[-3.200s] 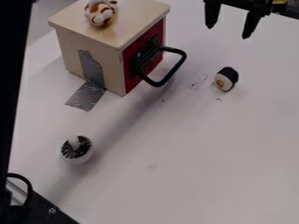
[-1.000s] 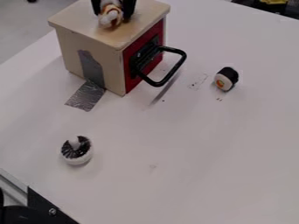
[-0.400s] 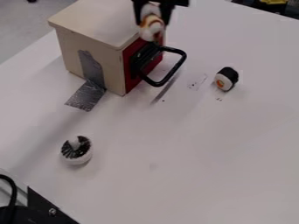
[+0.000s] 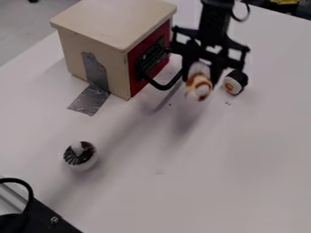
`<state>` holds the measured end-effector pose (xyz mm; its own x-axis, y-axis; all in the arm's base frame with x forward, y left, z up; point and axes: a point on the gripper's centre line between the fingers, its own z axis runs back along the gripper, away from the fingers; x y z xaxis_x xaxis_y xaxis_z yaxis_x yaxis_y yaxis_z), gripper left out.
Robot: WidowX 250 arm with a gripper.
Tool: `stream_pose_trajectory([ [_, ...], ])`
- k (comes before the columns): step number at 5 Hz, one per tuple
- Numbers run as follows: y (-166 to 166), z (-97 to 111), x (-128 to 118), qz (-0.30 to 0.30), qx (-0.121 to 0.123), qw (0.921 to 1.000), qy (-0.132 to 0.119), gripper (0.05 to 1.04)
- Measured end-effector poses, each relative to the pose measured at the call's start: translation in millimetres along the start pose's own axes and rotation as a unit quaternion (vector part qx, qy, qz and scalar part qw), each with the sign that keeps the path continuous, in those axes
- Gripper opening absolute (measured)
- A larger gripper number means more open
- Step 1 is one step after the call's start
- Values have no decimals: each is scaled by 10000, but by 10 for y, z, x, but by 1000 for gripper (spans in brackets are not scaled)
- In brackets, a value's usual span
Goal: Move the toy from the top of the drawer and put it on top of the table
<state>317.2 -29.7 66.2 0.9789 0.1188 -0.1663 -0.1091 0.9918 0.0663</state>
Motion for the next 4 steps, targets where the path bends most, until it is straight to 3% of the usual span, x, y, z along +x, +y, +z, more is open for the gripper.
stream_pose_trajectory([
  [1, -107, -309, -119, -321, 180, 9992, -143, 436],
  [2, -257, -476, -260, -715, 308, 9955, -531, 436],
  [3, -289, -511, -322, -778, 269, 9924, -912, 435],
  [4, -289, -551, -408, -752, 172, 9920, -1002, 503],
])
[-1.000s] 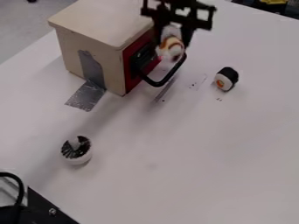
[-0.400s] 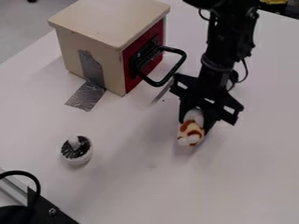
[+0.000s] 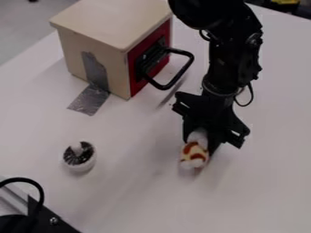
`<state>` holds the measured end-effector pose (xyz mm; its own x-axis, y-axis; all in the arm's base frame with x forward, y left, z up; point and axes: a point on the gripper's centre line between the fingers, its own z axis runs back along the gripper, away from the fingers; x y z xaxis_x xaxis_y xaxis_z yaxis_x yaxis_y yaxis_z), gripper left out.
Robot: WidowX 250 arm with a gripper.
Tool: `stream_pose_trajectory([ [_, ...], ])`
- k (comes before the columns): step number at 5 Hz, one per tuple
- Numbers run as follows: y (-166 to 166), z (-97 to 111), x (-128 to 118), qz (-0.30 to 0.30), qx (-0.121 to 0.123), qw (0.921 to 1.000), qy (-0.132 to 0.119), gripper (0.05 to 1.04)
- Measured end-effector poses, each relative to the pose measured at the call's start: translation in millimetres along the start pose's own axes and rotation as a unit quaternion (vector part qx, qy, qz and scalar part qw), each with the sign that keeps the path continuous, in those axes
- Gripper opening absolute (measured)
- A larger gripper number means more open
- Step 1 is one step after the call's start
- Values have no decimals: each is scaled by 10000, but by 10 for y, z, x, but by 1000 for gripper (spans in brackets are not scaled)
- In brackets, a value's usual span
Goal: Move the toy from the top of the drawer and put it on top of the table
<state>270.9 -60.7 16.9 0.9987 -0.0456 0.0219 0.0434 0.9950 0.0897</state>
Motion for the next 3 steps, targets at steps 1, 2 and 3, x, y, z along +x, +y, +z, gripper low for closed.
stream_pose_trajectory([
  [1, -17, 68, -51, 186, -200, 9994, 197, 820],
  [2, -35, 231, -3, 288, -347, 9985, 296, 1004],
  [3, 3, 551, 54, 353, -447, 9984, 31, 999],
])
